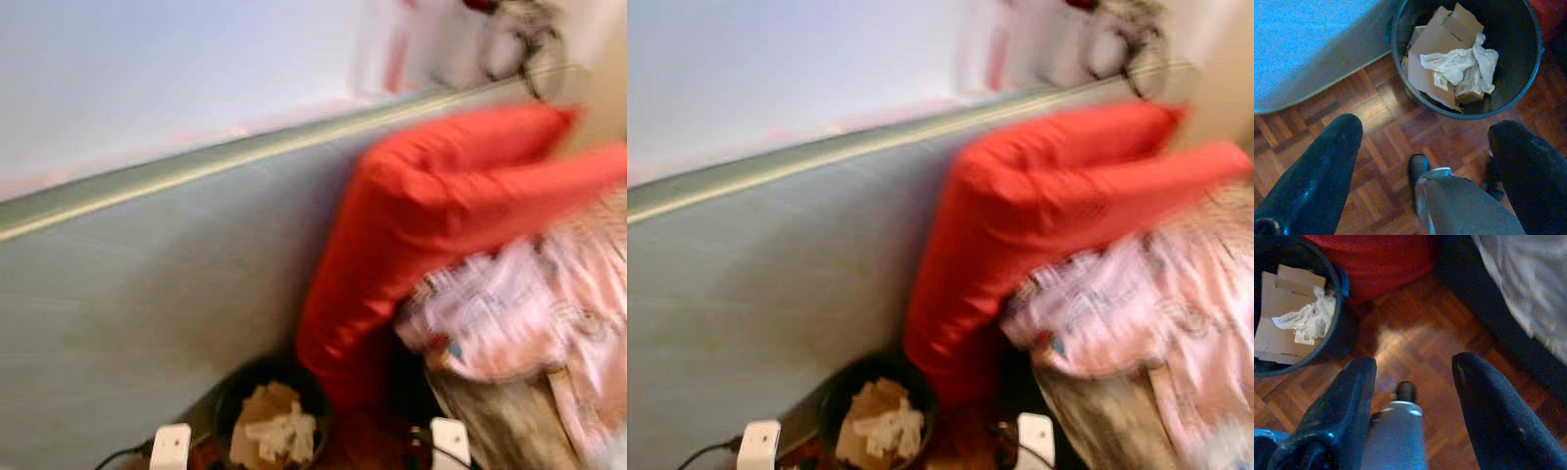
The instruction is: Clean up the room
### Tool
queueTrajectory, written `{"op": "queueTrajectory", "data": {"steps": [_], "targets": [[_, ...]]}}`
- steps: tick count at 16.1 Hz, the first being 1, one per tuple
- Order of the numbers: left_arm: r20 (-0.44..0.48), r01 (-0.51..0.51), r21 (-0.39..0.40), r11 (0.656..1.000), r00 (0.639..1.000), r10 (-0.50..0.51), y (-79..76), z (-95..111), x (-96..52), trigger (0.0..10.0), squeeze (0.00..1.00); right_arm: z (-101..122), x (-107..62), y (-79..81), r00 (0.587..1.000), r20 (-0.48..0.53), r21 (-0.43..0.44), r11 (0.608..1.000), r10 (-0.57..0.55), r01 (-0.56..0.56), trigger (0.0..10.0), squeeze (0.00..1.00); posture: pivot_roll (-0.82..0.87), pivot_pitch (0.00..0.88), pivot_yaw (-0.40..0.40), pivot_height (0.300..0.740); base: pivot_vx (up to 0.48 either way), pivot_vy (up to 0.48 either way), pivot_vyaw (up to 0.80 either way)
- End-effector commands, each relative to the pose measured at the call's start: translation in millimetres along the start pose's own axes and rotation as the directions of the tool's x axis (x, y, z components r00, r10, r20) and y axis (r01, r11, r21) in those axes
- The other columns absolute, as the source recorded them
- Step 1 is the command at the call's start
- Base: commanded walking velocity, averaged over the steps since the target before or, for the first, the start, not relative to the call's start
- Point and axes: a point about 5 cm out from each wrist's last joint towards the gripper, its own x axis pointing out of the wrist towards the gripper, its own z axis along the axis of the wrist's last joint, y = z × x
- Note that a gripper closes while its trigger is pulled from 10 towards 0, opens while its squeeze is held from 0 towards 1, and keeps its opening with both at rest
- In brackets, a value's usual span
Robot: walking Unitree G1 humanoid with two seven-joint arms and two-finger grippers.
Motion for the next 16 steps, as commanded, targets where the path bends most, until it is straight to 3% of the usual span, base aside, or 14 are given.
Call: {"op": "queueTrajectory", "data": {"steps": [1, 7, 10, 13, 16], "targets": [[-0.007, 0.021, 0.007, 1.000, 1.000, -0.021, -6.7, 0, 1.3, 10.0, 0.00, 2, -0.8, -9.4, 1.000, 0.005, -0.006, 1.000, -0.024, 0.024, 10.0, 0.00, 0.11, 0.000, -0.028, 0.740, 0.000, 0.000, -0.77], [-0.009, 0.022, 0.012, 1.000, 1.000, -0.022, -7.2, -1, 1.2, 10.0, 0.00, 1, -1.0, -10.2, 1.000, -0.001, -0.010, 1.000, -0.023, 0.023, 10.0, 0.00, 0.11, 0.000, -0.027, 0.740, 0.000, 0.000, -0.76], [-0.012, 0.031, 0.016, 0.999, 0.999, -0.031, -14.9, 0, 2.8, 10.0, 0.00, 1, -1.1, -10.6, 1.000, -0.001, -0.017, 1.000, -0.020, 0.020, 10.0, 0.00, 0.11, 0.000, -0.030, 0.740, 0.000, 0.000, -0.73], [-0.015, 0.044, 0.047, 0.998, 0.999, -0.043, -17.8, 0, 3.2, 10.0, 0.00, 2, -1.0, -9.8, 1.000, 0.011, -0.016, 1.000, -0.017, 0.017, 10.0, 0.00, 0.11, 0.000, -0.030, 0.740, 0.000, 0.000, 0.00], [-0.014, 0.053, 0.058, 0.997, 0.999, -0.053, -20.0, 1, 3.6, 10.0, 0.00, 4, -0.9, -10.0, 0.999, 0.022, -0.030, 0.999, -0.024, 0.024, 10.0, 0.00, 0.11, 0.000, -0.030, 0.740, 0.000, -0.350, 0.00]]}}
